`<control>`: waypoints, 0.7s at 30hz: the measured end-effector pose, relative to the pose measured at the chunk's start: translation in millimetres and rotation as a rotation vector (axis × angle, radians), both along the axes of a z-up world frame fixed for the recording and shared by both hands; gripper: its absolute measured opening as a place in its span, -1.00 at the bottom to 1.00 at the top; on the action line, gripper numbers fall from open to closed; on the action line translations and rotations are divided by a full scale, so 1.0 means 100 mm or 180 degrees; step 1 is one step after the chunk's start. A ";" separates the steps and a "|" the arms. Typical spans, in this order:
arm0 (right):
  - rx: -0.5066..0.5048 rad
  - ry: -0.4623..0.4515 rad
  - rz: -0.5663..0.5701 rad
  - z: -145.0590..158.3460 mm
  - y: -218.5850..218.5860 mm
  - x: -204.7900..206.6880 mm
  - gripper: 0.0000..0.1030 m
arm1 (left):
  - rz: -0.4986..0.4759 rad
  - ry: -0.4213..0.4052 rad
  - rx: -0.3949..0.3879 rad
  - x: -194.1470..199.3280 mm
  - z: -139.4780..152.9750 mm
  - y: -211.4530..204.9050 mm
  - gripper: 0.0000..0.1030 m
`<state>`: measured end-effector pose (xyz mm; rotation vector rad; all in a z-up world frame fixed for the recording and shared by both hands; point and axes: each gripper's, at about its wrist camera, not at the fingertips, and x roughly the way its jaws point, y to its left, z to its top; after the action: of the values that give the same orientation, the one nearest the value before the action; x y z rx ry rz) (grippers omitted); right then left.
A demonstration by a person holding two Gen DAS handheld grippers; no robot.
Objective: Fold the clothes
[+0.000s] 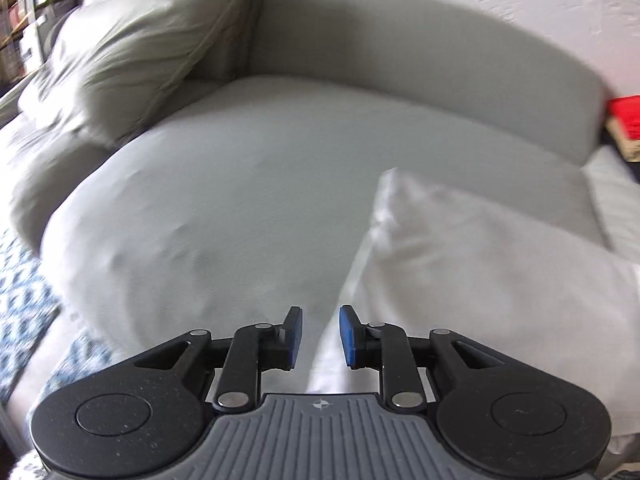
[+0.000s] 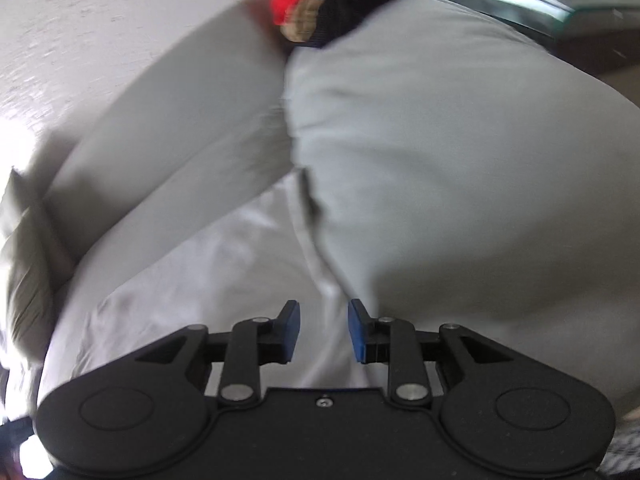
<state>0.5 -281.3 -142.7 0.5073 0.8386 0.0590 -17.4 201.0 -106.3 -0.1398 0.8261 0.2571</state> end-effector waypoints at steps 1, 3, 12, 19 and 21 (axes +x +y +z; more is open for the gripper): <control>-0.0044 -0.0016 0.0128 0.01 0.09 0.03 -0.50 | -0.0065 0.0008 0.0082 0.07 -0.03 -0.11 -0.56; -0.0168 -0.0003 0.0366 0.00 0.27 0.09 -0.50 | -0.0150 0.0130 0.0304 0.16 -0.07 -0.26 -0.55; -0.0677 0.0838 0.0414 -0.19 0.31 -0.31 -0.39 | -0.0319 0.1337 0.0588 -0.17 -0.47 -0.38 -0.57; -0.0226 0.0264 0.0198 0.04 0.11 -0.66 -0.28 | -0.0661 0.0155 0.0547 -0.67 0.04 -0.60 -0.46; -0.0079 0.0119 0.0152 0.07 0.09 -0.67 -0.28 | -0.0815 0.0018 0.0559 -0.67 0.09 -0.74 -0.34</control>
<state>-66.6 -271.8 -135.6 0.4663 0.8870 0.0832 -84.6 127.1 -97.3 0.1312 0.8140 0.0878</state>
